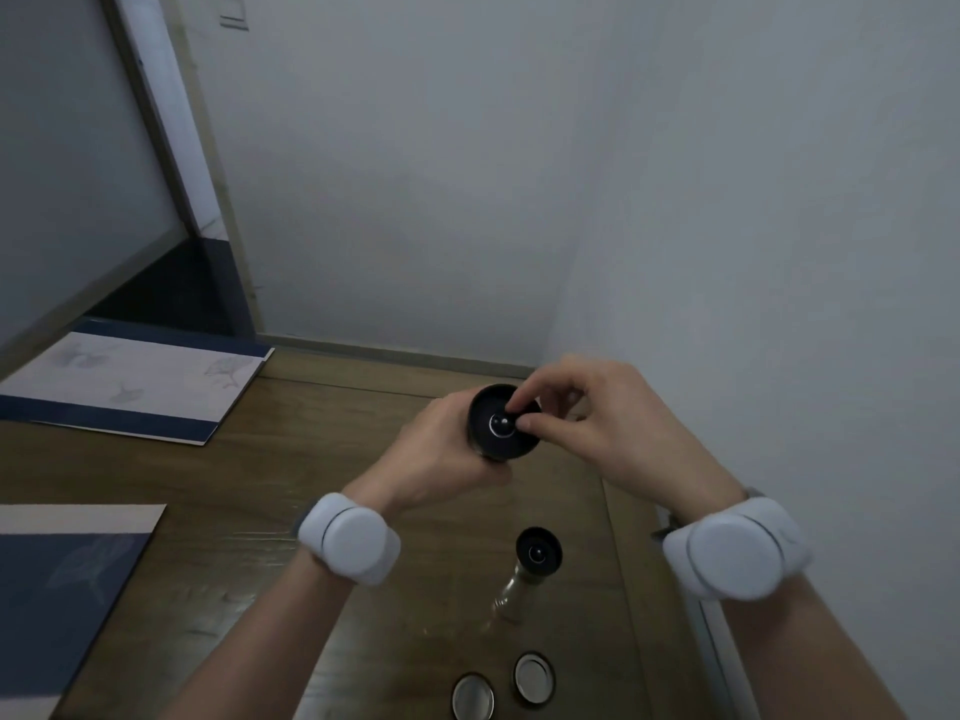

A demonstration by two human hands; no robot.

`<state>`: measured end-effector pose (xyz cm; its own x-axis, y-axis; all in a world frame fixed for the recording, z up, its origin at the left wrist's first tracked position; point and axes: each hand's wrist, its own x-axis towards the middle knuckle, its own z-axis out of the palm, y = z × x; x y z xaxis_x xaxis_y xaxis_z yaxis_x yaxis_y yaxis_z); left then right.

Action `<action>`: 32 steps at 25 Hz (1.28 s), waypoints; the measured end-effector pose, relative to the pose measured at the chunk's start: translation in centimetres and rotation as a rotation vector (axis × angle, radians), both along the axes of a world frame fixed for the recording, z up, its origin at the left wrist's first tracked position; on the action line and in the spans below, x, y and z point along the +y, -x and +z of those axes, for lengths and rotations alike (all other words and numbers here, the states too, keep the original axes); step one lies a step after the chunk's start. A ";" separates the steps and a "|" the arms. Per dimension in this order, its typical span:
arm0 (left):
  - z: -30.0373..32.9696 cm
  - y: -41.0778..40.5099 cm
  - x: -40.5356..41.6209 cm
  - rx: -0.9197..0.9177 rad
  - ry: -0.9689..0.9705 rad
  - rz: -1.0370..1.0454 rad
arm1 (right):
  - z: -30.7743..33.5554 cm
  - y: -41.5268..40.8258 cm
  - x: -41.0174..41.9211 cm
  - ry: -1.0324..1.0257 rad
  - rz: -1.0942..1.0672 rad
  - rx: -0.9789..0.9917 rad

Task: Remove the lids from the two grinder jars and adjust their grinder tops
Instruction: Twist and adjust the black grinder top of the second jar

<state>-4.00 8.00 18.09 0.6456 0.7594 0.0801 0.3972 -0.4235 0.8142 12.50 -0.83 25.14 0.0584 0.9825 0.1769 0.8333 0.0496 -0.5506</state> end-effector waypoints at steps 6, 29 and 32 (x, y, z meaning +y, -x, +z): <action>0.6 0.8 0.4 0.002 0.035 -0.145 | 0.9 -0.1 0.4 0.030 0.137 -0.022; -0.1 -0.4 -0.1 -0.053 0.087 0.039 | -0.7 0.2 1.3 0.019 0.060 -0.039; 0.0 -0.7 -0.4 -0.062 0.043 0.168 | -1.3 0.7 1.4 -0.058 0.003 0.000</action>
<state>-3.33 7.58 18.08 0.5044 0.8597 0.0803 0.4082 -0.3194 0.8552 11.80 0.54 23.86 0.0551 0.9708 0.2334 0.8331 0.0842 -0.5467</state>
